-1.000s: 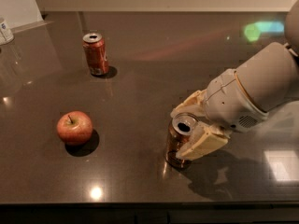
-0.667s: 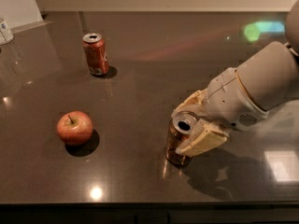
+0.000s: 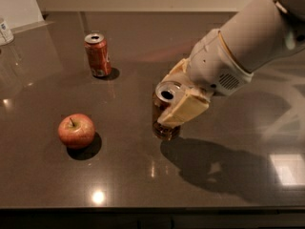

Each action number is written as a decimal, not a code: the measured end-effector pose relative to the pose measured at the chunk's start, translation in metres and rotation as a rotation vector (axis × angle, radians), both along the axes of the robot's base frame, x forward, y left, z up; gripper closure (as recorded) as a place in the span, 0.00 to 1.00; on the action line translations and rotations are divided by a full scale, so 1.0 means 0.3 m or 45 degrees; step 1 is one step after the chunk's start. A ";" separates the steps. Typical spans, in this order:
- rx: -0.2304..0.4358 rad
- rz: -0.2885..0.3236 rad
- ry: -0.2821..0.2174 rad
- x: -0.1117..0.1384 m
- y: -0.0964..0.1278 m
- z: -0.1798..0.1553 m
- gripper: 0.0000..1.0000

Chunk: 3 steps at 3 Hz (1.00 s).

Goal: Move orange can near coke can

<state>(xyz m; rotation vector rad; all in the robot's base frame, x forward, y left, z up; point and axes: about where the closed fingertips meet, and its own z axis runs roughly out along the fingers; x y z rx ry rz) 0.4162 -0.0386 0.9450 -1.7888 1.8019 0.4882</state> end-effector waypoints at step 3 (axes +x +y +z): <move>0.035 -0.144 0.001 0.381 0.345 0.092 1.00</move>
Offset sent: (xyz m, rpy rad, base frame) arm 0.1298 0.1073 0.0301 0.0252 0.0216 -0.1395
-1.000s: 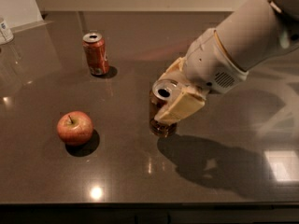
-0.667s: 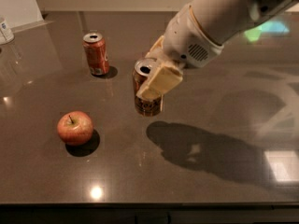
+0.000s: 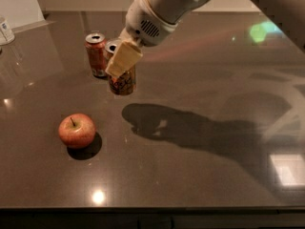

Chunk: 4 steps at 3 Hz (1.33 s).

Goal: Move orange can near coke can

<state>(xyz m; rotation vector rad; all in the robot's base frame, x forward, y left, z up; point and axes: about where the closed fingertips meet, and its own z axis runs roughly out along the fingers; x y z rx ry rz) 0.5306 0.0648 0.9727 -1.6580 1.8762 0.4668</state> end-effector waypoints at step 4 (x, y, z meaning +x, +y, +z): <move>-0.010 -0.164 -0.017 0.304 0.108 -0.132 0.85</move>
Offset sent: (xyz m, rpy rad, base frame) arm 0.0920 0.0402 -0.0386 0.0122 0.0050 -0.1227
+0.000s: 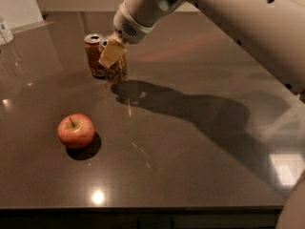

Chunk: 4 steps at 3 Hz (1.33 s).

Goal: Move orange can near coke can

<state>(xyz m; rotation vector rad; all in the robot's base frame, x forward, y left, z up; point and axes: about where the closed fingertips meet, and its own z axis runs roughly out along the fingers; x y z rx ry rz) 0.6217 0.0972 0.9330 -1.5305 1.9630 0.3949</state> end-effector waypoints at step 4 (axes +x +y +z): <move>-0.015 -0.005 0.016 0.043 -0.014 -0.067 0.00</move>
Offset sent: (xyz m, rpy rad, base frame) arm 0.0209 -0.0158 -0.0278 -0.0156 0.0186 -0.0118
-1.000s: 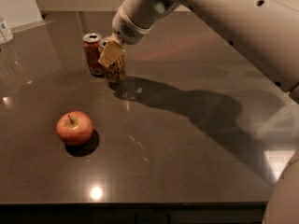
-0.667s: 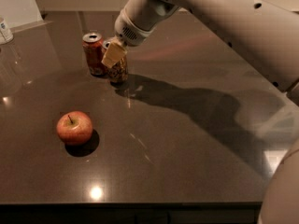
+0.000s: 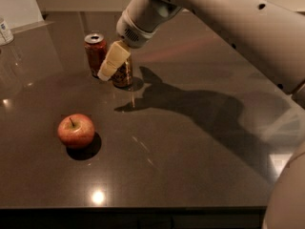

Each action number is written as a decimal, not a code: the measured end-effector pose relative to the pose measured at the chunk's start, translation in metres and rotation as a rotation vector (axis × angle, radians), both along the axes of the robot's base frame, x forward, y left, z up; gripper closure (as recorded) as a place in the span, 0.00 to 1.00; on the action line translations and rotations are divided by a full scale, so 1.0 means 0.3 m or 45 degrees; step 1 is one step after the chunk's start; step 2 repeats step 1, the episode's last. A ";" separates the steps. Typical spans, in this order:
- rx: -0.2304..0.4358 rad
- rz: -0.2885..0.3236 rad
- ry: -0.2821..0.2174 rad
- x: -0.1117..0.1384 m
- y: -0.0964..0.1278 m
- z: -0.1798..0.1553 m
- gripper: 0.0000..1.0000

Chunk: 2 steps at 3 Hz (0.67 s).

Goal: Move orange can near coke can

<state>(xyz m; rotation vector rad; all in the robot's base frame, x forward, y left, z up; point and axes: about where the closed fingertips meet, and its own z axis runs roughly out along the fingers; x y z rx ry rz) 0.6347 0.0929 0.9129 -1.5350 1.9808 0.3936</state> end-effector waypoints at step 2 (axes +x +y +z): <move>0.000 0.000 0.000 0.000 0.000 0.000 0.00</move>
Offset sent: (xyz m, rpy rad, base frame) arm 0.0000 0.0000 0.0000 0.0000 0.0000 0.0000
